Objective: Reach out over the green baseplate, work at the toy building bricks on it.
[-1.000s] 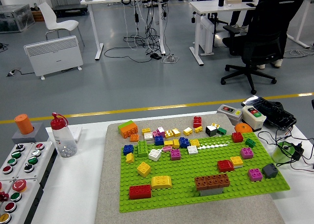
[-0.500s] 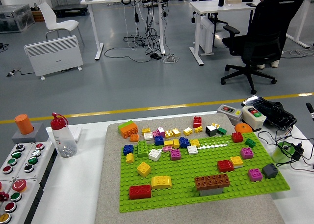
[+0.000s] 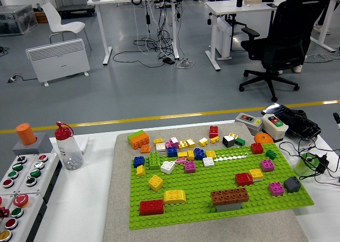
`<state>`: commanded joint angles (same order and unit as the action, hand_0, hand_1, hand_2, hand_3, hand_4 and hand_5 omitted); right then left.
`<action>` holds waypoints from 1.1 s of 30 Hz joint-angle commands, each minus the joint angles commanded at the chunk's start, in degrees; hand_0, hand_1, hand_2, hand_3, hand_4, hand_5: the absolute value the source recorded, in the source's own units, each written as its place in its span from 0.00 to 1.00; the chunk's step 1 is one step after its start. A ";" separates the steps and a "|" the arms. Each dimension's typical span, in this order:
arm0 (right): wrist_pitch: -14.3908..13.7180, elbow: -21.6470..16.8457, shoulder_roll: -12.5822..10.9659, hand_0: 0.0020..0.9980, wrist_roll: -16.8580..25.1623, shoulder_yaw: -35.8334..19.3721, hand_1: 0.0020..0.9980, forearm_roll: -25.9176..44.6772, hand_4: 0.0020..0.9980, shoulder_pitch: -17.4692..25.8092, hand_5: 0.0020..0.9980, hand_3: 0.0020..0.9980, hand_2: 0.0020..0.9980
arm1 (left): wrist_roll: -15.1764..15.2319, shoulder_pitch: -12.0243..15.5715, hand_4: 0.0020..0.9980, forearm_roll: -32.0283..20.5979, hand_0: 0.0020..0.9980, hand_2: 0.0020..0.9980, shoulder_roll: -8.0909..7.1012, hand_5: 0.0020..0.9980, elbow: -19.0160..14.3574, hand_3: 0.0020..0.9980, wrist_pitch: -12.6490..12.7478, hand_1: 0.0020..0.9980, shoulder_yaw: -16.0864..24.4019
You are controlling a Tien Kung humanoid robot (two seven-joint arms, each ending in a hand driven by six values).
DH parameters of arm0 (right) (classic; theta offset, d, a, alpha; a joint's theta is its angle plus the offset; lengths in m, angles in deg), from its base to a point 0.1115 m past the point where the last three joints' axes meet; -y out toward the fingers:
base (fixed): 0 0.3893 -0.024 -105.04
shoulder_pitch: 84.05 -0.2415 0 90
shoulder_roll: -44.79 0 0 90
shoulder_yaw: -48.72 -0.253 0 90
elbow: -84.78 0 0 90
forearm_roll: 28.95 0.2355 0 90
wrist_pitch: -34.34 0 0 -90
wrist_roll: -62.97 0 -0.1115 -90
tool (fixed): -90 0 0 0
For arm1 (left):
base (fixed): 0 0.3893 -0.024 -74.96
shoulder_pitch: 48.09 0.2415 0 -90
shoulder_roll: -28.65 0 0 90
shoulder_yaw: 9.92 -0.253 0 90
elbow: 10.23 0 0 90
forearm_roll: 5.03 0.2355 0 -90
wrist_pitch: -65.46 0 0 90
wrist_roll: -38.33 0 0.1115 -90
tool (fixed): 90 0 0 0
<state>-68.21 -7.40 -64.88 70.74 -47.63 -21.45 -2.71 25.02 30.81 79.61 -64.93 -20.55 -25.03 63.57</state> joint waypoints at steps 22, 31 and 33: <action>-12.94 2.56 -4.24 0.97 7.64 14.85 0.87 -34.52 0.53 3.37 0.68 0.84 0.89 | 0.05 -0.33 0.28 0.31 0.65 0.66 -0.03 1.00 0.00 0.55 0.08 0.69 -0.11; -14.33 3.38 -8.08 1.00 1.53 24.51 0.93 -53.08 0.57 4.96 0.72 0.92 0.96 | -0.03 0.05 0.28 0.59 0.65 0.66 0.03 1.00 0.00 0.55 0.08 0.69 -0.23; -14.35 2.87 -8.55 1.00 0.62 26.56 0.93 -57.13 0.59 4.64 0.75 0.92 0.97 | -0.07 0.16 0.28 0.70 0.65 0.66 0.04 1.00 0.00 0.55 0.06 0.69 -0.23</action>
<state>-82.56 -4.53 -73.43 71.36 -21.07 -78.58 1.93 24.96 30.97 80.31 -64.89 -20.55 -24.97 63.34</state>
